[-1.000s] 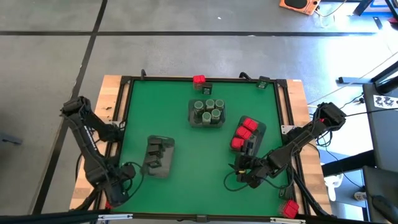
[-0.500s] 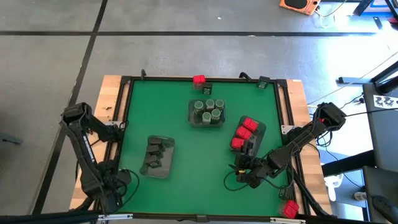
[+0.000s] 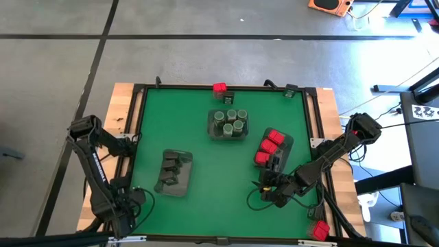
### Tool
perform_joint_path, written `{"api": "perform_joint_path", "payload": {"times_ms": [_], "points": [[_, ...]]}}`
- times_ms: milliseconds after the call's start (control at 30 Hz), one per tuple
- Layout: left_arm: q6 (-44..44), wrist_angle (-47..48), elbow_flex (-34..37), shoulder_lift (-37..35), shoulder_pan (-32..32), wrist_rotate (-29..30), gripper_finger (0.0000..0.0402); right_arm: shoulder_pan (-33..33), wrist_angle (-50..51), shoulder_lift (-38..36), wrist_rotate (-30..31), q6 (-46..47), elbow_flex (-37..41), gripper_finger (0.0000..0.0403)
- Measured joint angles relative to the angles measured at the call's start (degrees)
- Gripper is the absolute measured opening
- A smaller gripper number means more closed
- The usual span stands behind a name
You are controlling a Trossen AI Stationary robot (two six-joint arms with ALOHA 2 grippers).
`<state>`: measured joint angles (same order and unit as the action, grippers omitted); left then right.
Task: Sort spices by type
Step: Put the green seasoning bottle into the top black bin
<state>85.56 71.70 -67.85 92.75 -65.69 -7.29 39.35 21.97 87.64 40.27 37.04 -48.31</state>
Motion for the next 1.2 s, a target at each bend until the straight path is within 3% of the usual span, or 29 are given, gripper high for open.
{"api": "perform_joint_path", "payload": {"times_ms": [300,433,667,900,1200], "points": [[0.4,0.8,0.0,0.0,0.5,-0.2,0.02,0.0,0.0,0.0,-0.1,0.0,0.0,0.0305],[2.9,2.8,0.2,-0.8,2.1,0.1,0.0213,0.0,0.3,0.0,-2.1,0.0,0.0,0.0305],[2.5,3.0,-3.4,-4.4,6.0,1.5,0.02,0.0,1.4,0.0,-3.5,0.2,0.0,0.0305],[-2.6,4.3,-11.0,-6.0,11.4,12.1,0.0205,0.0,1.4,0.0,-5.4,0.2,0.0,0.0305],[-20.3,4.0,-18.4,-6.1,23.3,21.1,0.0204,0.0,0.3,0.0,-5.5,1.6,0.0,0.0305]]}}
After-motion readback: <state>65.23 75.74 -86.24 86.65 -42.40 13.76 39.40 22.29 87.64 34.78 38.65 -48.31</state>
